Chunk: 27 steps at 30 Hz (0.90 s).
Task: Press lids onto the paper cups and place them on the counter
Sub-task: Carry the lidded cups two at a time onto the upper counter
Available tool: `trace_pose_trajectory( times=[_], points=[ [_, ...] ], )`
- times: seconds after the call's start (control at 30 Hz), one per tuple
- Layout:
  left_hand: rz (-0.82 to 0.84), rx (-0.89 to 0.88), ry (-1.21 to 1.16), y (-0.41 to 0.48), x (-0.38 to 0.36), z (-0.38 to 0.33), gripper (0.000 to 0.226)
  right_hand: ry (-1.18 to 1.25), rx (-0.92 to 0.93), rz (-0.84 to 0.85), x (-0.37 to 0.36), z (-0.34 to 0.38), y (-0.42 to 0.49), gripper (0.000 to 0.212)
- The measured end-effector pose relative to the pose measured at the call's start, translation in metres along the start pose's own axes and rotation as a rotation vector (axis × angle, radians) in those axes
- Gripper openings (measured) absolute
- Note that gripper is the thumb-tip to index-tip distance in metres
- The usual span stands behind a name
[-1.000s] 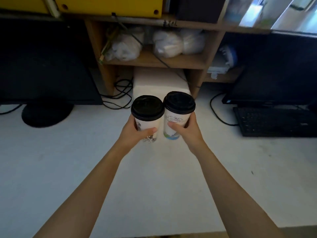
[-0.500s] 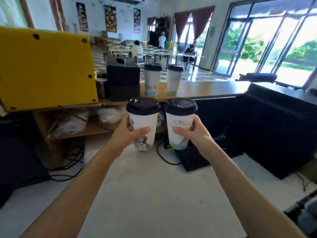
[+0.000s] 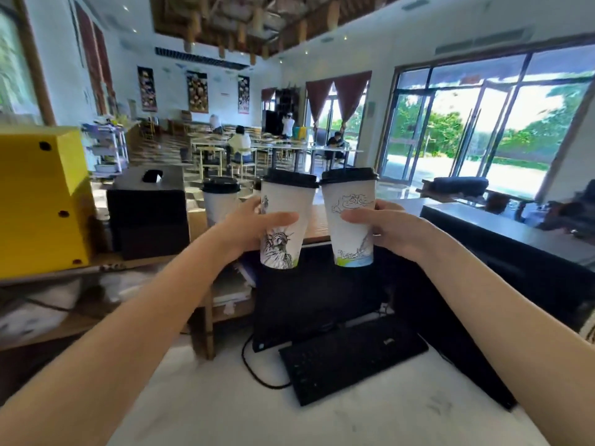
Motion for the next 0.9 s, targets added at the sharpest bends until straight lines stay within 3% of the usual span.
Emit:
trace_pose_trajectory(
  times=[0.13,0.17,0.3,0.43,0.7,0.9],
  points=[
    [0.016,0.001,0.05,0.06,-0.026,-0.008,0.034,0.026,-0.004,-0.018,0.045,0.019,0.053,0.034],
    [0.01,0.013,0.044,0.075,-0.031,-0.005,0.032,0.032,-0.002,-0.018,0.054,0.021,0.067,0.035],
    [-0.079,0.076,-0.02,0.128,-0.052,0.023,0.059,0.107,0.035,-0.02,0.081,0.02,0.125,0.047],
    [-0.197,0.105,-0.068,0.164,-0.067,0.064,0.049,0.209,0.089,-0.06,0.093,0.003,0.182,0.055],
    [-0.36,0.057,-0.024,0.207,-0.066,0.127,0.071,0.285,0.074,-0.089,0.097,-0.045,0.277,0.061],
    [-0.418,0.052,0.078,0.22,-0.051,0.154,0.065,0.246,0.054,-0.105,0.099,-0.065,0.316,0.07]
  ],
)
Point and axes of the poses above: each hand's wrist, its own y-axis towards the middle knuckle, its own x-axis out of the back of the hand, z = x × y, the point moved 9 cm from there along y, towards the middle knuckle, and after that the axes turned 13 degrees about -x, right-handed, at the moved point
